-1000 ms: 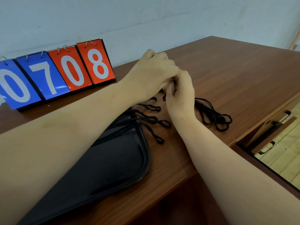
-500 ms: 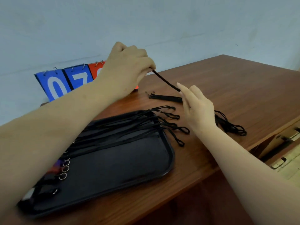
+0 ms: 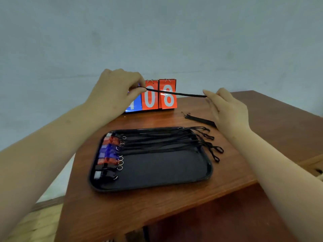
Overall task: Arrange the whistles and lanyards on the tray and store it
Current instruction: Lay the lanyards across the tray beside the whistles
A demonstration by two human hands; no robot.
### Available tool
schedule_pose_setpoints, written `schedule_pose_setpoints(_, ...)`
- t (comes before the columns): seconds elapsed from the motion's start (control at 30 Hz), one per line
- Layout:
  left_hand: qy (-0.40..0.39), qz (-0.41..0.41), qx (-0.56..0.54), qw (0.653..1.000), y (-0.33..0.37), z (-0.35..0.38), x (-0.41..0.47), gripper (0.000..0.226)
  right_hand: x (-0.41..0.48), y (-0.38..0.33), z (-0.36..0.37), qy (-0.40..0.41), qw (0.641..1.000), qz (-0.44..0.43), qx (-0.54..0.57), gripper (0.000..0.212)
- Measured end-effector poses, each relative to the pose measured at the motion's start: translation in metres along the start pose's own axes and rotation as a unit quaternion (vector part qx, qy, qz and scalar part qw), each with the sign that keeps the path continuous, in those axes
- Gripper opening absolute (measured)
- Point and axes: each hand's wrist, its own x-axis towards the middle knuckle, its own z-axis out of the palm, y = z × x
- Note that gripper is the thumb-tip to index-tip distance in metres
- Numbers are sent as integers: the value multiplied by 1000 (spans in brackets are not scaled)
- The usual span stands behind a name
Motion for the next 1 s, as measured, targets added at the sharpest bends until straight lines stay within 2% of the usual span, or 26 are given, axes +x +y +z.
schedule_pose_setpoints(0.1, -2, -34, -24, 999, -15, -8, -29, 11, 2, -22, -1, -43, 999, -10, 9, 30)
schedule_pose_setpoints(0.23, 22, -136, -103, 985, -23, -9, -66, 10, -5, -43, -2, -93, 995, -3, 31, 30)
schedule_pose_setpoints(0.37, 57, -213, -175, 960, -18, 8, -106, 5, -38, -45, -6, -124, 990, 46, 58, 29)
schedule_pose_setpoints(0.63, 95, -274, -183, 939, -23, 51, -166, 10, -104, -22, 10, -196, 962, 174, 75, 29)
schedule_pose_setpoints(0.9, 89, -245, -149, 954, -32, 57, -178, 15, -114, -20, 22, -151, 945, 254, 141, 26)
schedule_pose_setpoints(1.0, 73, -224, -146, 961, -31, 58, -177, 18, -115, -17, 25, -158, 935, 282, 146, 24)
